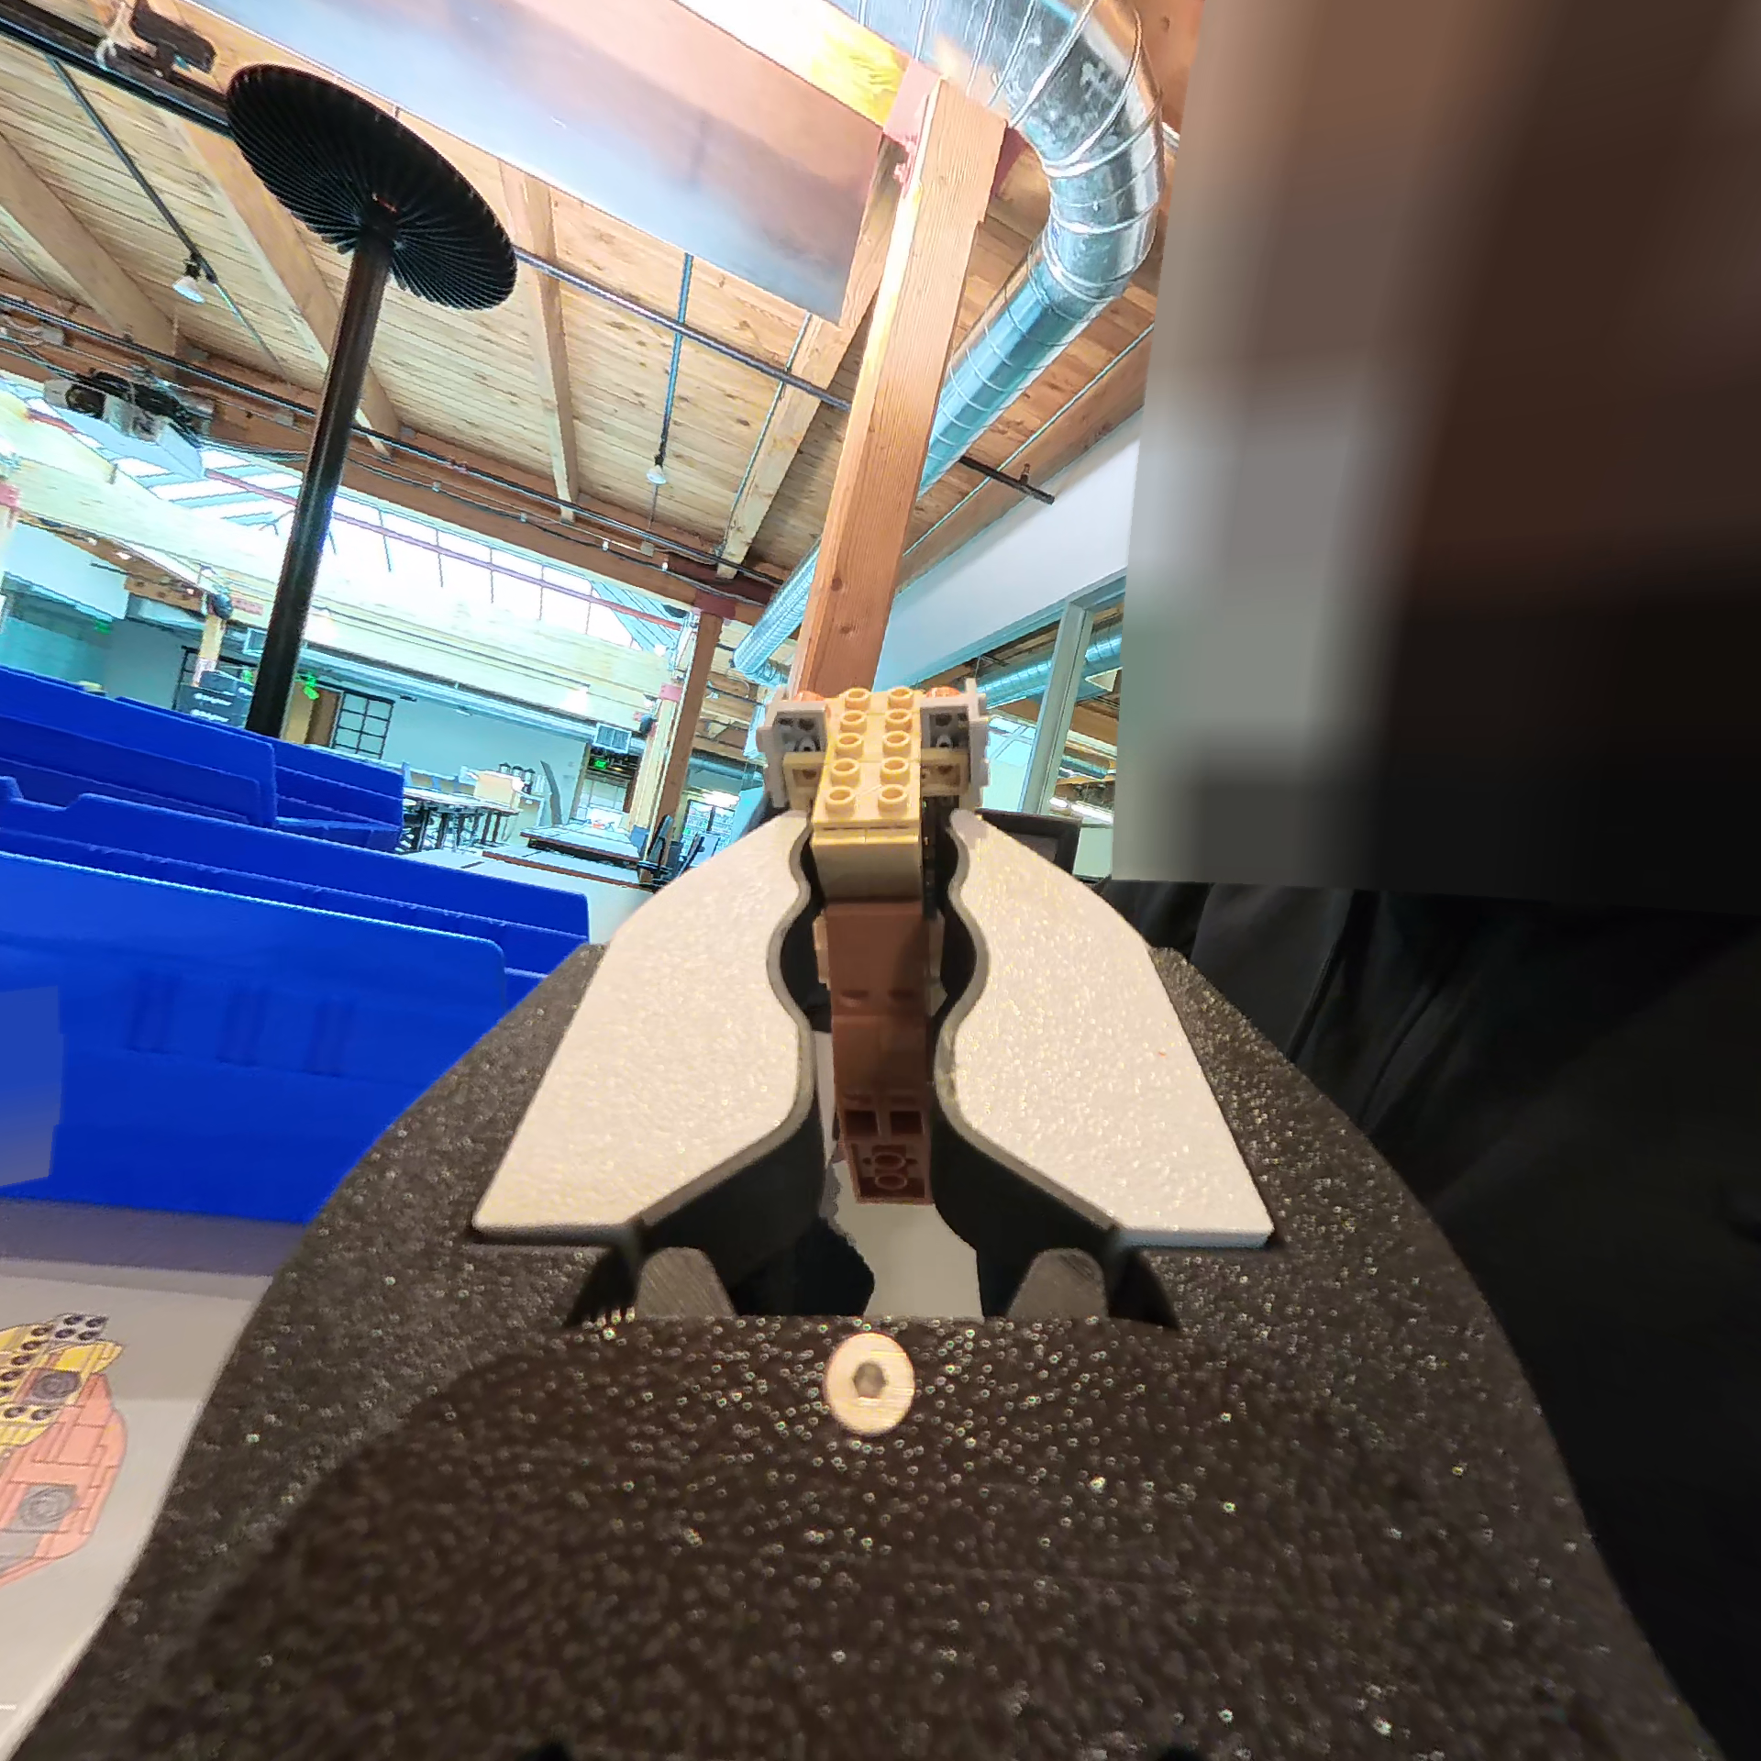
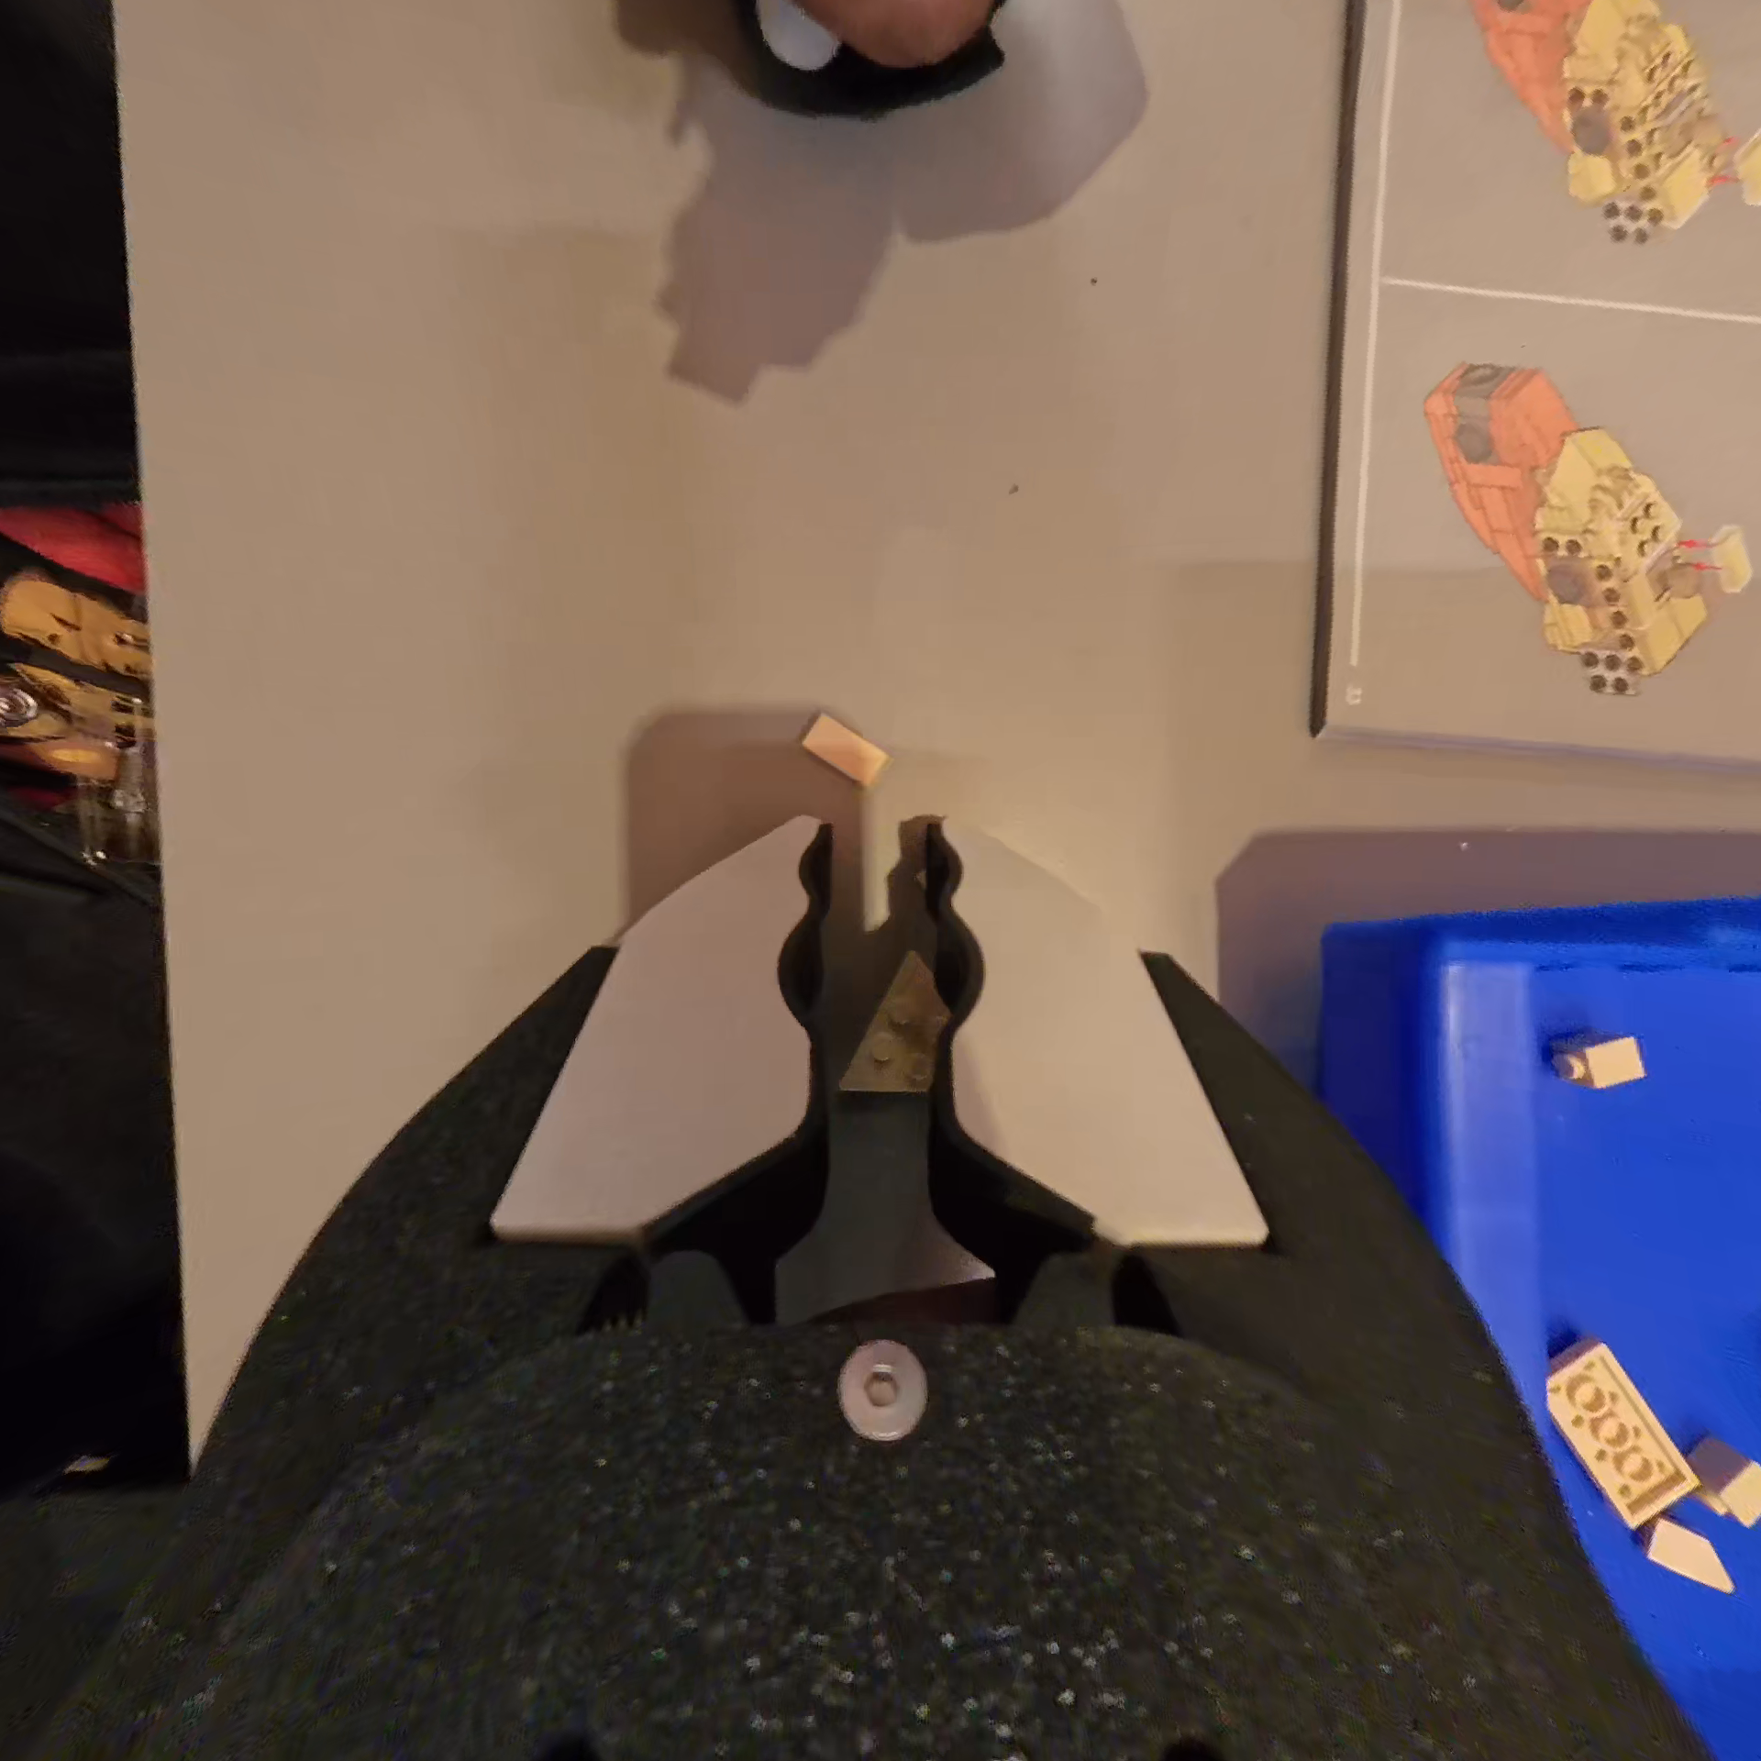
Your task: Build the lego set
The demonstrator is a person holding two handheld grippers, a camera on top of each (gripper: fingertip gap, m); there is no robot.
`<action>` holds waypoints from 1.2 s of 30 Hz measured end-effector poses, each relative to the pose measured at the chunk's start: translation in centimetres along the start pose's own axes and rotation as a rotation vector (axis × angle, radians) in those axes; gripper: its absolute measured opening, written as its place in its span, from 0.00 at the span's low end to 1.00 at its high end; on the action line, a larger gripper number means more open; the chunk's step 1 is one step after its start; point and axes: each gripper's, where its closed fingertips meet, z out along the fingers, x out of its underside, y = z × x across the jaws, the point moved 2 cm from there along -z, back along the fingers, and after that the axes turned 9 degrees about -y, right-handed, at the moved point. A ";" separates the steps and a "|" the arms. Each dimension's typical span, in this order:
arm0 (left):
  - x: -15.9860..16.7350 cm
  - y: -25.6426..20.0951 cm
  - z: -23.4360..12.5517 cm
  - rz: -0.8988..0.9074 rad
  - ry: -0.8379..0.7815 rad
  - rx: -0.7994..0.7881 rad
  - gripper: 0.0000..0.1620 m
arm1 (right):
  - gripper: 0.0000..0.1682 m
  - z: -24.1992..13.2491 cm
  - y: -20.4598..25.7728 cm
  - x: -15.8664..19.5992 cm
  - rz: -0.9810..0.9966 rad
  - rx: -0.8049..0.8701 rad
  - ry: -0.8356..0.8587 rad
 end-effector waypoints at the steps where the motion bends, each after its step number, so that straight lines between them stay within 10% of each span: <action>1: 0.0 0.0 0.0 0.000 0.000 -0.001 0.13 | 0.11 -0.2 0.2 -0.3 -0.001 0.003 -0.018; 15: 0.2 0.0 0.1 0.018 0.014 -0.011 0.13 | 0.15 0.4 1.5 -1.4 0.454 0.203 -0.059; 36: 0.4 -0.9 0.2 0.007 0.029 0.026 0.13 | 0.09 1.7 1.1 -1.2 0.415 0.322 0.046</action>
